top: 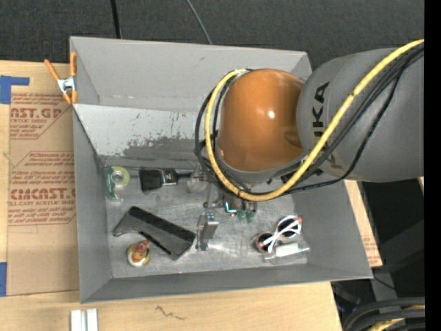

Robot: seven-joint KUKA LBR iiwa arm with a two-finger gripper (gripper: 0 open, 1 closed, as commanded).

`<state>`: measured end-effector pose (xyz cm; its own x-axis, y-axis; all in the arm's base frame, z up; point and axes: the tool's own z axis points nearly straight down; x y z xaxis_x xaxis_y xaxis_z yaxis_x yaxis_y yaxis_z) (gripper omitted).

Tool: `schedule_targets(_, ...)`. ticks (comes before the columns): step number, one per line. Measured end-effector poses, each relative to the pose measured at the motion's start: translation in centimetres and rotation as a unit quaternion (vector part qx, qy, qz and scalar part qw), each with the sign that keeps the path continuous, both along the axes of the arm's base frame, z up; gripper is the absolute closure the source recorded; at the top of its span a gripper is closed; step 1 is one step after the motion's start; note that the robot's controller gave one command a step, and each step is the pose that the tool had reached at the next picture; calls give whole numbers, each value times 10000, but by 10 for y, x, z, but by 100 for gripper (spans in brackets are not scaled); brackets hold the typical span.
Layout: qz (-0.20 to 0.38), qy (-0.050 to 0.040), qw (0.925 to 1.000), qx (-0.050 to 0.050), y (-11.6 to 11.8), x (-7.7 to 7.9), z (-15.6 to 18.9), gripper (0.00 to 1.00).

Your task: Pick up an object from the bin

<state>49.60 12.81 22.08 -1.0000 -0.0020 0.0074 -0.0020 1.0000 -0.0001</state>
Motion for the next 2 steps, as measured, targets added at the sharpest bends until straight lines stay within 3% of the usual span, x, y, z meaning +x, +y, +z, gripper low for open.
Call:
schedule_targets(1, -8, -41, 10000, 6, -1, 2, 4, 0)
schedule_targets(2, 513, -63, 9987, 7, 6, 5, -27, 0)
